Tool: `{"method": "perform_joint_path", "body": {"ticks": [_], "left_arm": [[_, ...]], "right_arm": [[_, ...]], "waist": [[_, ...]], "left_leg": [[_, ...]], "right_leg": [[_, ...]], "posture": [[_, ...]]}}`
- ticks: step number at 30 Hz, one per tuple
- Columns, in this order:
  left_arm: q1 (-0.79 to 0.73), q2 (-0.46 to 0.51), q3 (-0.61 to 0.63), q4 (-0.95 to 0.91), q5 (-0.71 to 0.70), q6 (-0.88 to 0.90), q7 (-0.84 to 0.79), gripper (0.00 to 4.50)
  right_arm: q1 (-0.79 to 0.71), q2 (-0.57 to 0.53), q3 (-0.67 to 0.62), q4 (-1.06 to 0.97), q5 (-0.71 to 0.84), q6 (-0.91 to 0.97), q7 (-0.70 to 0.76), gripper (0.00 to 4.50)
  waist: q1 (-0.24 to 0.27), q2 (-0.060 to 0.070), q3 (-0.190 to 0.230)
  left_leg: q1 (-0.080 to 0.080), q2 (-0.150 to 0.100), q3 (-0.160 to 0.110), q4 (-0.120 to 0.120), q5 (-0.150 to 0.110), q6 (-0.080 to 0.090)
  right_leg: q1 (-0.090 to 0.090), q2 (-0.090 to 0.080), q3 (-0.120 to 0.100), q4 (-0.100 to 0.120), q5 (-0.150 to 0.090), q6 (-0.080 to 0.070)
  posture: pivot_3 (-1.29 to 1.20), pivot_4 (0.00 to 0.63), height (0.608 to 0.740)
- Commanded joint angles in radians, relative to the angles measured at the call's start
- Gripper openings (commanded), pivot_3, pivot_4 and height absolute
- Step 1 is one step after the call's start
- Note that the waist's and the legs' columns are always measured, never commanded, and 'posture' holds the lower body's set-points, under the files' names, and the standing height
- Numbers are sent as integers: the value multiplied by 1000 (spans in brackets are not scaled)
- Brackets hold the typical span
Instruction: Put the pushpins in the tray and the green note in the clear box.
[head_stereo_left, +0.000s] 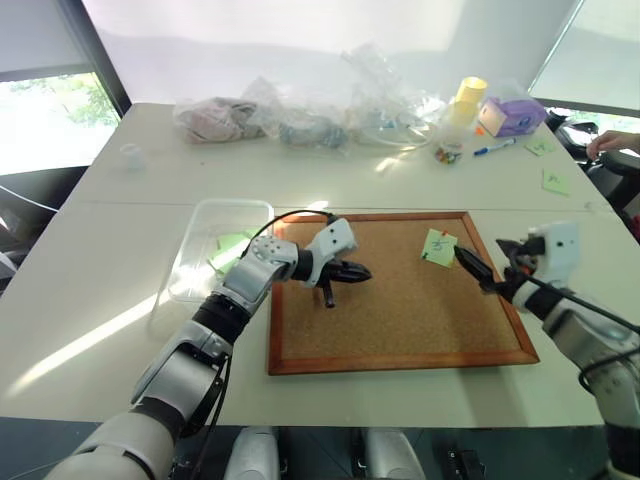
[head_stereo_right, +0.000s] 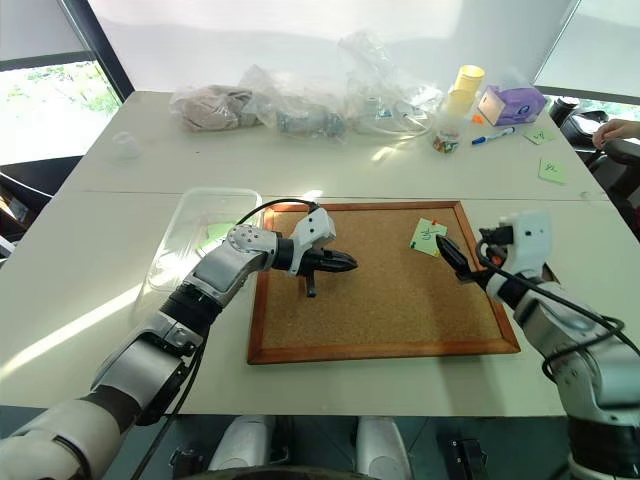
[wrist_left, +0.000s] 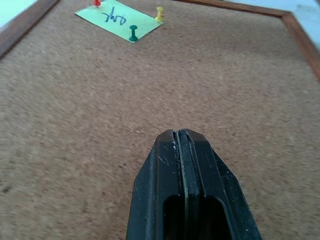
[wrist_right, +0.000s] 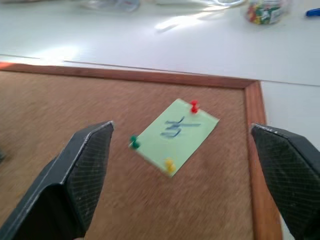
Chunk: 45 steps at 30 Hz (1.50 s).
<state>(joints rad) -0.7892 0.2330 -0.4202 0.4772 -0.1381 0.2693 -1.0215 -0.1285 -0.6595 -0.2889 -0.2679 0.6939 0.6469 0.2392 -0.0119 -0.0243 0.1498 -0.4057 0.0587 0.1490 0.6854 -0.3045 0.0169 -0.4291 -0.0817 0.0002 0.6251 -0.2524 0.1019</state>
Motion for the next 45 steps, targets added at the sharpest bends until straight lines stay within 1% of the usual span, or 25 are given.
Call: {"method": "perform_joint_path", "body": {"ticks": [1,3,8,17,26,29,30,34,35,36,45], "left_arm": [[0,-8,-13,4,50,-47,-4,67],[9,-6,-24,10,88,-70,1,67],[34,-12,-12,-22,92,-42,-7,67],[64,20,-38,-139,151,43,-8,67],[73,18,-37,-169,157,71,-10,67],[72,16,-35,-166,159,71,-6,0],[72,15,-35,-167,160,72,-4,0],[72,13,-33,-166,160,73,0,0],[72,13,-33,-166,160,73,1,0],[72,12,-33,-166,160,73,1,0],[63,15,-41,-144,180,73,17,0]], "right_arm": [[-92,28,24,96,-62,-23,10,4500],[-154,46,42,184,-99,-35,21,4500],[-232,72,53,316,-156,-42,50,4500],[-306,94,75,412,-223,-55,108,4500],[-372,114,99,521,-294,-91,152,4500],[-380,119,103,548,-311,-99,163,3673],[-381,121,103,553,-314,-101,167,3101],[-395,131,95,587,-324,-116,178,1135],[-399,134,91,597,-324,-120,180,461],[-402,135,88,606,-325,-124,182,64],[-396,144,75,608,-333,-164,185,23]], "waist": [[0,0,0],[1,1,0],[2,1,0],[-4,2,-1],[-2,3,-1],[-2,3,-1],[-2,3,-1],[-2,3,-1],[-2,3,-1],[-2,3,-1],[-2,3,-1]], "left_leg": [[0,0,0,0,0,0],[-1,0,-2,0,0,0],[-1,0,-2,0,0,0],[-1,1,-3,0,1,-2],[-1,1,-3,0,2,-4],[-1,1,-3,0,4,-7],[-1,1,-3,0,4,-7],[-1,1,-3,0,4,-7],[-1,1,-3,0,4,-7],[-1,1,-3,0,4,-7],[0,1,-3,0,4,-7]], "right_leg": [[0,0,-1,0,0,0],[0,0,-2,1,0,0],[0,0,-3,2,2,3],[0,0,-3,3,2,4],[0,0,-4,4,2,5],[0,0,-4,4,2,5],[0,0,-4,4,2,5],[0,0,-4,4,2,5],[0,0,-4,4,2,5],[0,0,-4,4,2,5],[0,0,-4,5,2,5]], "posture": [[0,150,737],[0,150,737],[0,150,737],[0,150,737],[0,150,737],[0,150,737],[0,150,737],[0,150,737],[0,150,737],[0,150,737],[0,150,737]]}}
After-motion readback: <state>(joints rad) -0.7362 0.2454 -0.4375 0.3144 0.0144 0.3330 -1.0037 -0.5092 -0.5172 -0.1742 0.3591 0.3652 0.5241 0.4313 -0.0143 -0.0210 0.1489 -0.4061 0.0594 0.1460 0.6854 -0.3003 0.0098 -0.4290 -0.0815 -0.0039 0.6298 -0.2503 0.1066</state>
